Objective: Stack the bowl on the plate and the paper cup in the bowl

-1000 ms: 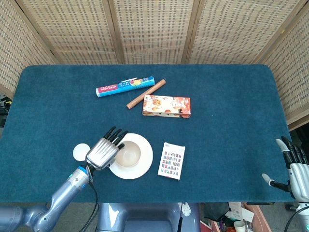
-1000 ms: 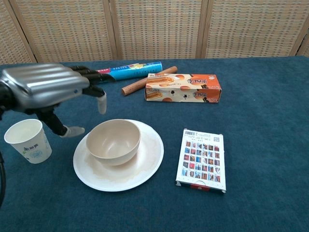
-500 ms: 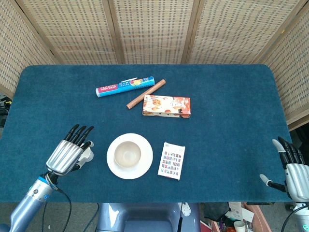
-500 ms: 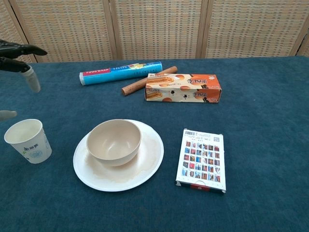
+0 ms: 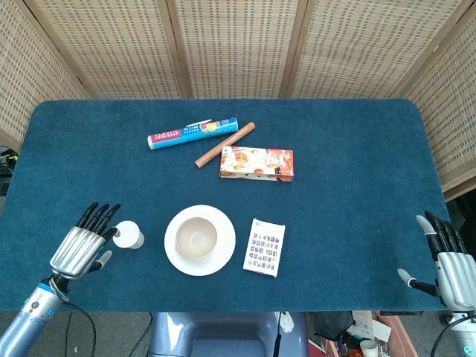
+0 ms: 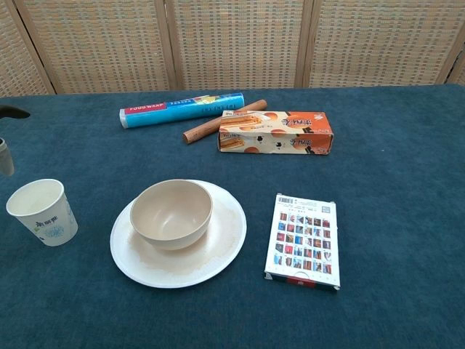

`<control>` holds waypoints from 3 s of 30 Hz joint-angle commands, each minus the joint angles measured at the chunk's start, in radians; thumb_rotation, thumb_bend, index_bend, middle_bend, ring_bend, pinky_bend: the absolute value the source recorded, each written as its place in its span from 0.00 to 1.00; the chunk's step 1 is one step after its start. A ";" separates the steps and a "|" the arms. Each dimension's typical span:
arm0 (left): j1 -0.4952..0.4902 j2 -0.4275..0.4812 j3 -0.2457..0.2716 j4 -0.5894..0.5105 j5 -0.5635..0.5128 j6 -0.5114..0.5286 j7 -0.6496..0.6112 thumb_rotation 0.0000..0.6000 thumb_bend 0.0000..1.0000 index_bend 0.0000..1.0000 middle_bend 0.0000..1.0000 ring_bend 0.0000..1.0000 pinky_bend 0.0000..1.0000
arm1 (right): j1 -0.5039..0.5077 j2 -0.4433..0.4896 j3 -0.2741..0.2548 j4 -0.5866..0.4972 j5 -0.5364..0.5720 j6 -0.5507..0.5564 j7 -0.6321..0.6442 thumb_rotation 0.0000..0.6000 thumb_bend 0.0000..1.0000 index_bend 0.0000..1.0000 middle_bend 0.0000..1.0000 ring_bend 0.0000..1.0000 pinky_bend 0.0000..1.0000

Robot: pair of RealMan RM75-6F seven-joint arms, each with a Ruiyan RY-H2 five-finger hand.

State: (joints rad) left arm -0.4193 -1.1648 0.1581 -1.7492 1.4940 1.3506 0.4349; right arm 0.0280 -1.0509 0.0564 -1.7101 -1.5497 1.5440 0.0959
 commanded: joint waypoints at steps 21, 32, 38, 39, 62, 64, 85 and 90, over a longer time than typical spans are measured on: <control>-0.008 -0.128 -0.080 0.148 -0.084 -0.160 0.035 1.00 0.31 0.46 0.03 0.00 0.00 | 0.003 0.000 0.001 0.002 0.003 -0.005 0.005 1.00 0.15 0.00 0.00 0.00 0.00; -0.011 -0.184 -0.097 0.189 -0.078 -0.182 0.057 1.00 0.31 0.55 0.06 0.00 0.00 | 0.003 0.002 0.002 0.003 0.004 -0.004 0.009 1.00 0.15 0.00 0.00 0.00 0.00; -0.005 -0.172 -0.101 0.176 -0.069 -0.172 0.057 1.00 0.38 0.58 0.06 0.00 0.01 | 0.003 0.001 0.001 0.002 0.002 -0.004 0.007 1.00 0.14 0.00 0.00 0.00 0.00; -0.004 -0.169 -0.103 0.174 -0.067 -0.169 0.058 1.00 0.39 0.58 0.07 0.00 0.01 | 0.003 0.002 0.002 0.001 0.001 -0.003 0.007 1.00 0.14 0.00 0.00 0.00 0.00; -0.079 -0.080 -0.200 -0.055 -0.097 -0.217 0.184 1.00 0.42 0.60 0.07 0.00 0.01 | 0.000 0.006 0.004 0.001 0.003 0.003 0.014 1.00 0.15 0.00 0.00 0.00 0.00; -0.103 -0.069 -0.221 -0.109 -0.135 -0.246 0.213 1.00 0.42 0.60 0.07 0.00 0.01 | 0.000 0.006 0.005 0.002 0.004 0.004 0.019 1.00 0.15 0.00 0.00 0.00 0.00; -0.301 -0.180 -0.265 -0.250 -0.447 -0.307 0.550 1.00 0.42 0.60 0.07 0.00 0.01 | -0.005 0.018 0.009 0.014 0.010 0.010 0.073 1.00 0.15 0.00 0.00 0.00 0.00; -0.325 -0.215 -0.247 -0.237 -0.480 -0.298 0.579 1.00 0.42 0.60 0.07 0.00 0.01 | -0.005 0.018 0.009 0.017 0.010 0.010 0.078 1.00 0.15 0.00 0.00 0.00 0.00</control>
State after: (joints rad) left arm -0.7373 -1.3718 -0.0952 -1.9905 1.0230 1.0498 1.0058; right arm 0.0230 -1.0328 0.0655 -1.6937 -1.5401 1.5543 0.1739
